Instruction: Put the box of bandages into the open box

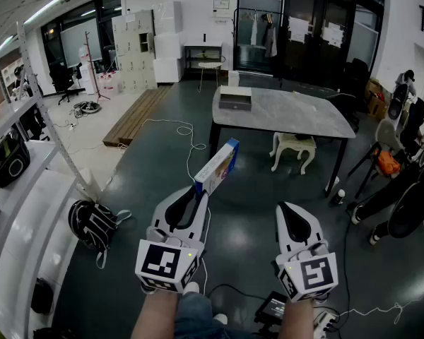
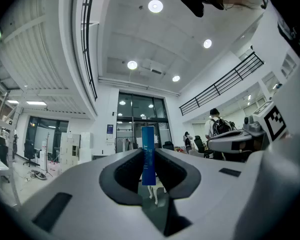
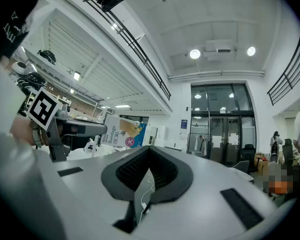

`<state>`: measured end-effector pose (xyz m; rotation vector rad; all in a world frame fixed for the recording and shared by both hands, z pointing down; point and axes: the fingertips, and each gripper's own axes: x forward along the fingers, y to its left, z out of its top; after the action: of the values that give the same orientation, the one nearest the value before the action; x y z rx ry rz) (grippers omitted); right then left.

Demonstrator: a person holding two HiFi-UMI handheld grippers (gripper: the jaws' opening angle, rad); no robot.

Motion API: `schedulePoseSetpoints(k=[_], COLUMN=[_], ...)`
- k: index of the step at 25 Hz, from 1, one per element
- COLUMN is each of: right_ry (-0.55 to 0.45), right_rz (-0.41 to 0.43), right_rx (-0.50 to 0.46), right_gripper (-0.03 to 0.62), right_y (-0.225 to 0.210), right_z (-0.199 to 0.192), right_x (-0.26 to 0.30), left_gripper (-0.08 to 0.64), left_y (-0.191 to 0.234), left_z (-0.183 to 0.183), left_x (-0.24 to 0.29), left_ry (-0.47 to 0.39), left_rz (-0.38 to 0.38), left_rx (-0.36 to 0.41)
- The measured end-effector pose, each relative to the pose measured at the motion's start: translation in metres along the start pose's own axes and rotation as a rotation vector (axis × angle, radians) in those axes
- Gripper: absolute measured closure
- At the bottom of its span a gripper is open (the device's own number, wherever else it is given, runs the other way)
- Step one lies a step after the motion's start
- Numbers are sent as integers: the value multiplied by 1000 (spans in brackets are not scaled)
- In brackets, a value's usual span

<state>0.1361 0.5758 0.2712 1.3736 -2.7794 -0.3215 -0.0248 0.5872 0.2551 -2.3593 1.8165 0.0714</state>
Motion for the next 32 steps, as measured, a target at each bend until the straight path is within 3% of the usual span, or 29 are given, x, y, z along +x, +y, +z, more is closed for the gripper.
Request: schedulePoseSetpoints(k=[9,18,32], right_ry=[-8,-16,61], right_rz=[5,-47,-35], right_rx=[-6,56,-1], right_gripper=[568,566,566], right_y=[-1,-36,-83], right_z=[-2,-12,-50], right_x=[11,60,223], left_gripper=[482,482,482], left_y=[9,39,147], left_z=[3,-16,-69], left_x=[4,59,208], left_ry=[-7,0,37], left_rz=[10,-4,17], left_rx=[28,23,-46])
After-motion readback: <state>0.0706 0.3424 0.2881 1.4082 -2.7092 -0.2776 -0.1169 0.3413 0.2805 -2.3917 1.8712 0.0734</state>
